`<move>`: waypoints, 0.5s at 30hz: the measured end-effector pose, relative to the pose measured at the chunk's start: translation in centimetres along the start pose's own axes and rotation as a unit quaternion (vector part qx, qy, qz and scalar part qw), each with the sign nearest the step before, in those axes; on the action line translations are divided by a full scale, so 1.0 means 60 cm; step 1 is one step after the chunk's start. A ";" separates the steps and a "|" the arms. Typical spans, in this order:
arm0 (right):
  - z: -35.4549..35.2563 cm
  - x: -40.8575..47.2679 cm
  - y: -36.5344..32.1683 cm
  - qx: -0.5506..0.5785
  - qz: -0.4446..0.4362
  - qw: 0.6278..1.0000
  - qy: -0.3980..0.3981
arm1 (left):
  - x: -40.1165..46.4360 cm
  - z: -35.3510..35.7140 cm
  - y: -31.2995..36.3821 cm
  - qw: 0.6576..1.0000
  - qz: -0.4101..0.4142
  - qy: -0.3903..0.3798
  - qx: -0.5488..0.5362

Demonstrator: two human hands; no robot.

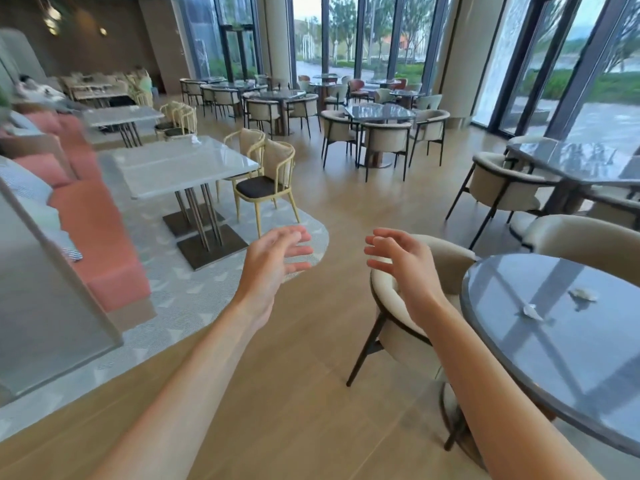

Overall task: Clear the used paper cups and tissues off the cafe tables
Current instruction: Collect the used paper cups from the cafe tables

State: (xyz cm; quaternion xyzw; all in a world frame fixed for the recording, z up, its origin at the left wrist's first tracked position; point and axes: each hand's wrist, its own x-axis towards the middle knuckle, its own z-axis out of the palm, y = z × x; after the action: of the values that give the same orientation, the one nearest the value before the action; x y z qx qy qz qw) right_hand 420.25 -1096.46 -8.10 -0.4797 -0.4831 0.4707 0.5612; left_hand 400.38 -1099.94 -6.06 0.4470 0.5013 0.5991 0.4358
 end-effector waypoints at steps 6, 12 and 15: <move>0.064 0.153 0.022 -0.013 0.009 1.000 -0.001 | 0.169 -0.013 -0.029 1.000 -0.008 0.000 -0.014; 0.149 0.341 0.046 -0.025 0.000 1.000 0.018 | 0.388 -0.037 -0.059 0.999 -0.011 -0.022 -0.023; 0.193 0.447 0.046 -0.036 -0.004 0.999 0.030 | 0.514 -0.043 -0.064 0.999 -0.010 -0.040 -0.028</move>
State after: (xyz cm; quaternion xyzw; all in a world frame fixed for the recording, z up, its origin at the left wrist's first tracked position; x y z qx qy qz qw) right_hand 411.00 -1068.61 -7.57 -0.5115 -0.4843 0.4366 0.5597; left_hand 391.33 -1070.11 -7.09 0.4529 0.4714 0.5902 0.4736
